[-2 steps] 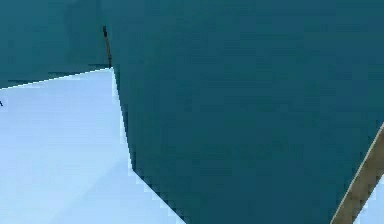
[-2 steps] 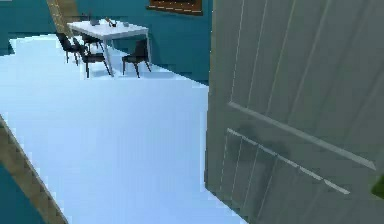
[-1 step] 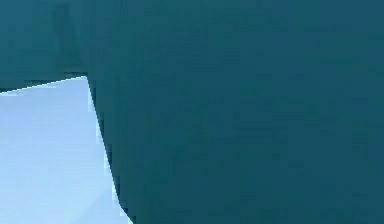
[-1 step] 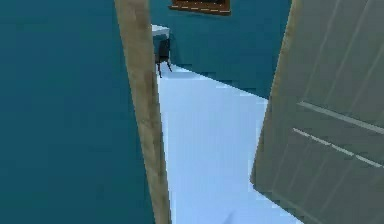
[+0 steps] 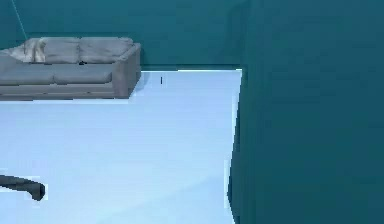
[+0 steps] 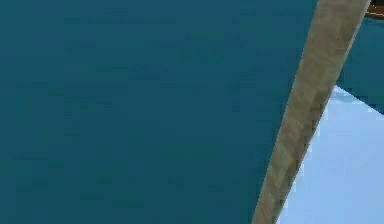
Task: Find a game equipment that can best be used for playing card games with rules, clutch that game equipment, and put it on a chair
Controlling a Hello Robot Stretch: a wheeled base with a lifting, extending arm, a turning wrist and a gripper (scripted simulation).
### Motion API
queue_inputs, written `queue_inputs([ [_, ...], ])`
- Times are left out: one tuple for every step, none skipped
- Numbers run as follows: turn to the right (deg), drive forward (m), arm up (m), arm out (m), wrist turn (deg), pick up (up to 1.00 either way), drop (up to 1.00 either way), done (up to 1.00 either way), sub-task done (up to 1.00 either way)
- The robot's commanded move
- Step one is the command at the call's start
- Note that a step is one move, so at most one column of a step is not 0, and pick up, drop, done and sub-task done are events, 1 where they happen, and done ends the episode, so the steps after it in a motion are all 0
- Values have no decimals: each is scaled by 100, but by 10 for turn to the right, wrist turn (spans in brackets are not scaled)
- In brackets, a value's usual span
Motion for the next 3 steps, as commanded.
queue_inputs([
  [0,70,0,0,0,0,0,0,0],
  [-450,0,0,0,0,0,0,0,0],
  [-60,0,0,0,0,0,0,0,0],
])
